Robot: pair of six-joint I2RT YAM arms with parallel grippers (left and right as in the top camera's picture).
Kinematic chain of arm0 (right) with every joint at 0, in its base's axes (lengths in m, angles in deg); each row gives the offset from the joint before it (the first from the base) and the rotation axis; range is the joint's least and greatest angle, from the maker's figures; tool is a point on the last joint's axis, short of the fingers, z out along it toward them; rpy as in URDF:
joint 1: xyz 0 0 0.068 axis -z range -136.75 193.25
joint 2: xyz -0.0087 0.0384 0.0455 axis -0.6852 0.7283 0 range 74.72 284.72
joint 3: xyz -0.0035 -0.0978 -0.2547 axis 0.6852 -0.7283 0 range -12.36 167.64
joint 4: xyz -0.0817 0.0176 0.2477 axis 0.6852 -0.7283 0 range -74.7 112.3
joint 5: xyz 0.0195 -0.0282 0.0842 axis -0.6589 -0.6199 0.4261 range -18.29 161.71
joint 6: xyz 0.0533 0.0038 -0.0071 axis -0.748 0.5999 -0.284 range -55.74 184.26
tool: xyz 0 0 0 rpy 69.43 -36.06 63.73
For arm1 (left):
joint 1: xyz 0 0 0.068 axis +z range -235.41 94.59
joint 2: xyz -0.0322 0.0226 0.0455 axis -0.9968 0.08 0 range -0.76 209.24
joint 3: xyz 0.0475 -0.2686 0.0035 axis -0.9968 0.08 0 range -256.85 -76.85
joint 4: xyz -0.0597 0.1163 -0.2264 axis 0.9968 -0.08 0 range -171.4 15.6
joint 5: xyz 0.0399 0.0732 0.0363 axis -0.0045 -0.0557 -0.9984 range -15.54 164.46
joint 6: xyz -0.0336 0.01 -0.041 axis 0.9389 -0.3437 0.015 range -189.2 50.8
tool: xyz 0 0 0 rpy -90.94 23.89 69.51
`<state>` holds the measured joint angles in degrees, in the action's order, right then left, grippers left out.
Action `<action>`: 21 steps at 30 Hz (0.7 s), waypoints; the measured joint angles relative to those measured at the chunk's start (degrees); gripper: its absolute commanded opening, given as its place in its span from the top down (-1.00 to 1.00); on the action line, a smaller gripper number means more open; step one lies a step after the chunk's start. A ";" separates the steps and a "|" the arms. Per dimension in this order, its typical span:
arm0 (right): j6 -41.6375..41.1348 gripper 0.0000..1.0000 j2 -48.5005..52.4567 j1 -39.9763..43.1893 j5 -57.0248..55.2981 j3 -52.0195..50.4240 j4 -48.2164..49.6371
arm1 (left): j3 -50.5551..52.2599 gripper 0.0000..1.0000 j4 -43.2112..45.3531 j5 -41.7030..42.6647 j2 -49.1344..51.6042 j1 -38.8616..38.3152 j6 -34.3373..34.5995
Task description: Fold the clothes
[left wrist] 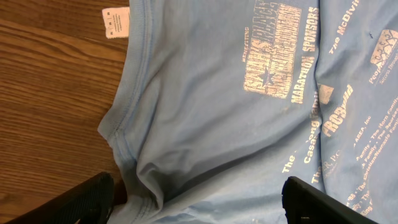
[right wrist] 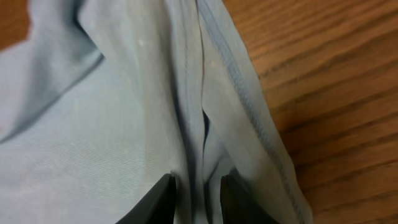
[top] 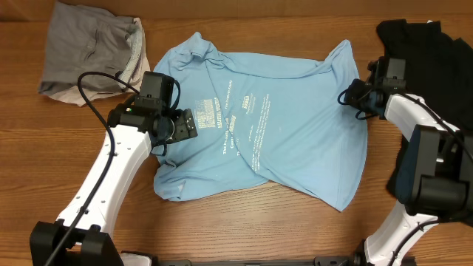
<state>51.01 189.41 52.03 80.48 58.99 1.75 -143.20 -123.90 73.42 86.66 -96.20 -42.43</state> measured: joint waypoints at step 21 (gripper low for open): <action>-0.26 0.92 1.64 -2.01 -1.03 0.83 -0.98 | 0.00 -0.79 0.04 0.00 0.00 0.00 0.00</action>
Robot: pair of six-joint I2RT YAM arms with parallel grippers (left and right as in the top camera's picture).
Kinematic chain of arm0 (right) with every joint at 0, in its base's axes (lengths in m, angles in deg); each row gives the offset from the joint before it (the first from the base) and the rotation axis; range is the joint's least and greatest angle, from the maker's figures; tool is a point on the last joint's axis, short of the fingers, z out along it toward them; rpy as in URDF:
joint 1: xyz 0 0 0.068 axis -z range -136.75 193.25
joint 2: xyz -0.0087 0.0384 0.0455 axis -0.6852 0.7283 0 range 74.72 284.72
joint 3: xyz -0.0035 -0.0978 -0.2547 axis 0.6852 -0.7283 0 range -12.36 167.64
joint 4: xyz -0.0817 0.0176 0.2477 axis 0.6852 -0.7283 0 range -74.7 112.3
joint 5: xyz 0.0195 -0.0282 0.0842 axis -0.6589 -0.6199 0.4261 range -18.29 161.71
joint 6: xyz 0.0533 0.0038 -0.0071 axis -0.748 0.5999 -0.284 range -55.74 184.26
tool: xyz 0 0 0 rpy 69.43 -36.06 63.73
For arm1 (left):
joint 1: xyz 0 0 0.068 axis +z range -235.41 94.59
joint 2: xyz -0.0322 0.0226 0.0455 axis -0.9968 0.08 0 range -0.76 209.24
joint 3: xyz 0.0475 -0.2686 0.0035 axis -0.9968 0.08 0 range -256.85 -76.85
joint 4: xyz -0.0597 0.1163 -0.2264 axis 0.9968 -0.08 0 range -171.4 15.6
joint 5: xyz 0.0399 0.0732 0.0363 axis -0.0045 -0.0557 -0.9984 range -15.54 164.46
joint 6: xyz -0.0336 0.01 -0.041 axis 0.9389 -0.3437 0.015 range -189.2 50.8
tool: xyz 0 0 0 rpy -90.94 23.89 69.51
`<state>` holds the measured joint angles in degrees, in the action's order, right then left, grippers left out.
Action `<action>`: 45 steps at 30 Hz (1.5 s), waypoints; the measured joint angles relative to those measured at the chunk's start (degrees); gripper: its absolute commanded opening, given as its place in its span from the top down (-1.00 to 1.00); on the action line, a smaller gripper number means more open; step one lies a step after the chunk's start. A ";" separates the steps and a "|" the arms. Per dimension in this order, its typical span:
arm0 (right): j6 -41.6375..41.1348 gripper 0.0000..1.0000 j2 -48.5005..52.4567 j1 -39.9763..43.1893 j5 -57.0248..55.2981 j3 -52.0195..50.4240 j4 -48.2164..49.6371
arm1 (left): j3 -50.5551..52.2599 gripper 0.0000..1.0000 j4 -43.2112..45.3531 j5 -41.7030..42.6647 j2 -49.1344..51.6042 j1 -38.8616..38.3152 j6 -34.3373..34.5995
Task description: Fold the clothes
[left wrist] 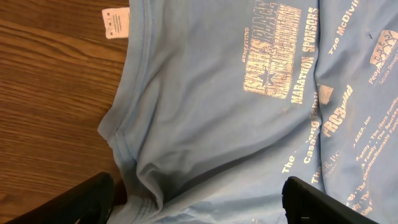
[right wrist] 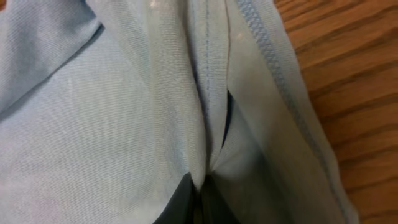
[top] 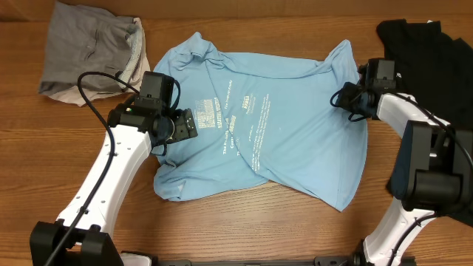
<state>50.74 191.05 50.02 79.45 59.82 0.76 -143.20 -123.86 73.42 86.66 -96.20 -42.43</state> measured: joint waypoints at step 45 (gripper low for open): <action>-8.96 -1.00 -34.40 0.74 -5.18 29.55 -55.63 | -17.81 -0.85 -14.38 4.74 -2.75 0.00 -4.52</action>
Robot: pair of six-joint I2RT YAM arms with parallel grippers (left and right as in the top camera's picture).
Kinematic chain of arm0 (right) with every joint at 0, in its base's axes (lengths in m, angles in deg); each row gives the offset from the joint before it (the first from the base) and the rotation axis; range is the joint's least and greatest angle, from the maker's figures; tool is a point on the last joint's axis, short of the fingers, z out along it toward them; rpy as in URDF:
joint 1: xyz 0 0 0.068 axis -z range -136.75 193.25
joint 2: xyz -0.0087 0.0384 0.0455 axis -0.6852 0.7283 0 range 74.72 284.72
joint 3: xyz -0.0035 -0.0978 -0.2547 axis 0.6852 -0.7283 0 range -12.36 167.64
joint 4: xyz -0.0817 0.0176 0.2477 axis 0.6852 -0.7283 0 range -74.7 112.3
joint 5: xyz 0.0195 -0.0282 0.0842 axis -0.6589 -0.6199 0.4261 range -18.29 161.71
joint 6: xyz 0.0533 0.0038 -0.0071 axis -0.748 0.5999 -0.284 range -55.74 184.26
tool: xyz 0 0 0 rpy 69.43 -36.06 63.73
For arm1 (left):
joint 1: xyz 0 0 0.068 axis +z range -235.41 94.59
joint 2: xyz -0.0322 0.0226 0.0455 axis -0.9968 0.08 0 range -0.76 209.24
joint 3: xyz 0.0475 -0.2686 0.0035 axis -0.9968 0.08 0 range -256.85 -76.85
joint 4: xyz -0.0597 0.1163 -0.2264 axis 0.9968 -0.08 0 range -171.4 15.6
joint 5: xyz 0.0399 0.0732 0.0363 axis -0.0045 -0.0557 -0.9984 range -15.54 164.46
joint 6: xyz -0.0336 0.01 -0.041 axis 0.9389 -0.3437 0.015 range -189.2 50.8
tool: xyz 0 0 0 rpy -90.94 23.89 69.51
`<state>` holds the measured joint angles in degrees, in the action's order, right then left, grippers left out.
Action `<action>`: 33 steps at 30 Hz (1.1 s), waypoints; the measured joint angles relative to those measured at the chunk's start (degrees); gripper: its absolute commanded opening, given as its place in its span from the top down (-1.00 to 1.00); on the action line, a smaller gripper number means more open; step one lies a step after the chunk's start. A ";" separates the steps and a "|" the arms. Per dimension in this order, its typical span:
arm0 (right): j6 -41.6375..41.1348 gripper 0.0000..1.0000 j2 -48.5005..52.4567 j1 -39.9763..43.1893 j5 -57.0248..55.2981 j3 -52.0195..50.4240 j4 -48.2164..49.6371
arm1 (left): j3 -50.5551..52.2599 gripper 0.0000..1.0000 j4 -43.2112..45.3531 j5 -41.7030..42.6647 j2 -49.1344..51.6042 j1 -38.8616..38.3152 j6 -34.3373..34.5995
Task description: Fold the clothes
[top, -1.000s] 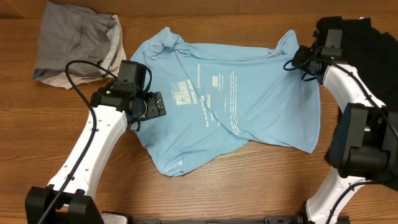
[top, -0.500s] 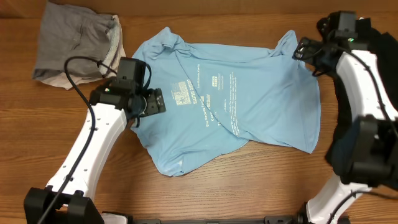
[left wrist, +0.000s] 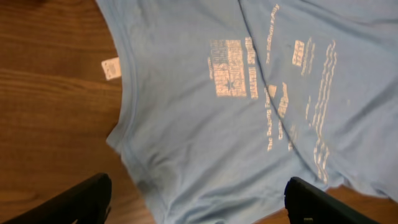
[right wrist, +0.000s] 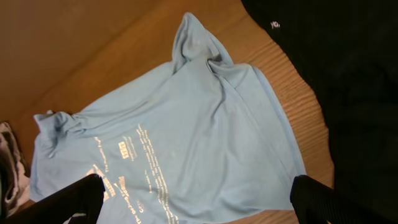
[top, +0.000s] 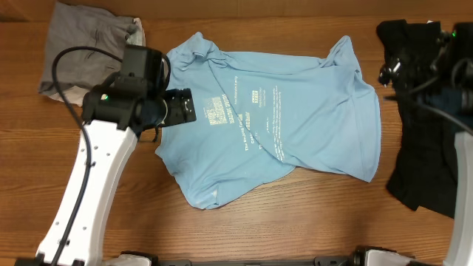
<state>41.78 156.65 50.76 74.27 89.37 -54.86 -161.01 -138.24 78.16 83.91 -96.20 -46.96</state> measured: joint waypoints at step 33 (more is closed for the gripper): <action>-5.99 -1.00 -25.33 -0.02 6.60 -42.42 -2.43 | 28.35 -0.84 1.70 1.01 -13.05 -13.40 12.66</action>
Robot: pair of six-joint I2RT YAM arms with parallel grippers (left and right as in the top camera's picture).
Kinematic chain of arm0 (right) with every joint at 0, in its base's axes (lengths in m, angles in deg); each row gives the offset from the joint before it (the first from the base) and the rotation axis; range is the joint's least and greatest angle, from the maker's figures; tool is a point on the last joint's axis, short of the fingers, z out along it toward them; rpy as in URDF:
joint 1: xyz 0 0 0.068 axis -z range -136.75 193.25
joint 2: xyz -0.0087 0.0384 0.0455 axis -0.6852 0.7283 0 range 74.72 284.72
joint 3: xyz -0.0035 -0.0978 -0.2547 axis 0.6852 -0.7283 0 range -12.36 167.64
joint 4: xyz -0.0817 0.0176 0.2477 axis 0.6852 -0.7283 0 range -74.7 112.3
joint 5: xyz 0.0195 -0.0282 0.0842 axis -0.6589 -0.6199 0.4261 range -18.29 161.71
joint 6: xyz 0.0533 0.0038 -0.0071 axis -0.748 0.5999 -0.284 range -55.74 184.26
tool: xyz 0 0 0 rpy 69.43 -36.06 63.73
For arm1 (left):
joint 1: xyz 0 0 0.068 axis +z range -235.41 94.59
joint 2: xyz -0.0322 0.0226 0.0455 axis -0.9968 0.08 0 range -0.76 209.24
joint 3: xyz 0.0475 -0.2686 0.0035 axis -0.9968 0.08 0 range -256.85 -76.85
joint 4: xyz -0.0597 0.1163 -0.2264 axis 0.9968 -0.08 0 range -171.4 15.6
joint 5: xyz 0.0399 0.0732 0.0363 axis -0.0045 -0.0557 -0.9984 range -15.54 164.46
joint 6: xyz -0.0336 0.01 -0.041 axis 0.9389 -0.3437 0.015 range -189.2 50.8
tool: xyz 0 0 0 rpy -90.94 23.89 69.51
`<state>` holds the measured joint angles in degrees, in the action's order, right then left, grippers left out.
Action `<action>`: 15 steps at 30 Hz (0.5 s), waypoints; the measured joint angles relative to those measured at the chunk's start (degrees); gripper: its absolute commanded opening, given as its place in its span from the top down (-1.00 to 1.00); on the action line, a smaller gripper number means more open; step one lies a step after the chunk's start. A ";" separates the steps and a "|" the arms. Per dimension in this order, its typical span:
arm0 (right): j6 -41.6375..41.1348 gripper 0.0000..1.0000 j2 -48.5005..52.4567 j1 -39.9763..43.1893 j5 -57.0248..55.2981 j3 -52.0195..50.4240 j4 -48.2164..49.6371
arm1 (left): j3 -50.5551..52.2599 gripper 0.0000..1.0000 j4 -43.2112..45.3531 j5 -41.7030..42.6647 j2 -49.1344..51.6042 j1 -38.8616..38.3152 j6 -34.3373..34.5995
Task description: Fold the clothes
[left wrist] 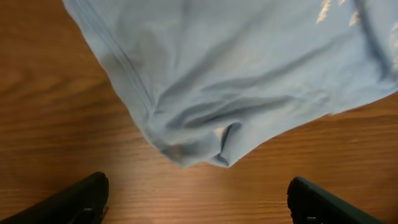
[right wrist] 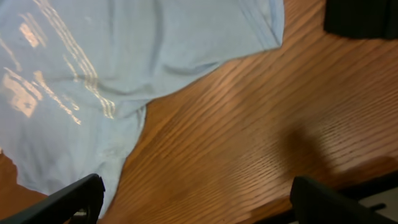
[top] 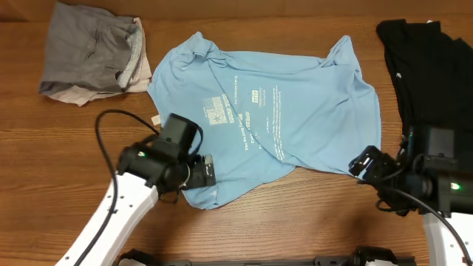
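A light blue T-shirt [top: 273,111] with white print lies spread on the wooden table, neck at the upper left. My left gripper [top: 205,177] hovers open at the shirt's lower left corner. In the left wrist view that crumpled corner [left wrist: 205,134] sits just ahead of the wide-apart fingers [left wrist: 81,196]. My right gripper [top: 363,164] stands open by the shirt's lower right corner. The right wrist view shows the shirt's edge [right wrist: 124,68] and bare wood between its fingers [right wrist: 336,202]. Neither holds anything.
A pile of grey folded clothes [top: 92,52] lies at the back left. A black garment [top: 429,74] covers the right side of the table and shows at the top right of the right wrist view as the black garment's edge [right wrist: 367,15].
My left gripper has gone from the shirt's upper left side to its lower left corner. My right gripper has come from high over the black garment down to the lower right corner. The shirt lies unchanged.
First my right gripper stood open around a fold at the shirt's right sleeve, then shut on it, while the left hung open over the print. Later the shirt lay spread further right with both grippers open and clear. Now both are at the lower corners.
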<state>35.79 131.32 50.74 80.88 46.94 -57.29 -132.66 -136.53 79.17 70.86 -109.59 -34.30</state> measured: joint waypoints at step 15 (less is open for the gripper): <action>0.02 -1.00 3.56 0.02 0.92 -6.29 9.09 | 5.66 -0.39 12.74 3.69 16.50 -9.38 -6.78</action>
<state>35.81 134.88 50.76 81.79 40.65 -48.19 -127.00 -123.79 82.86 87.36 -118.97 -41.08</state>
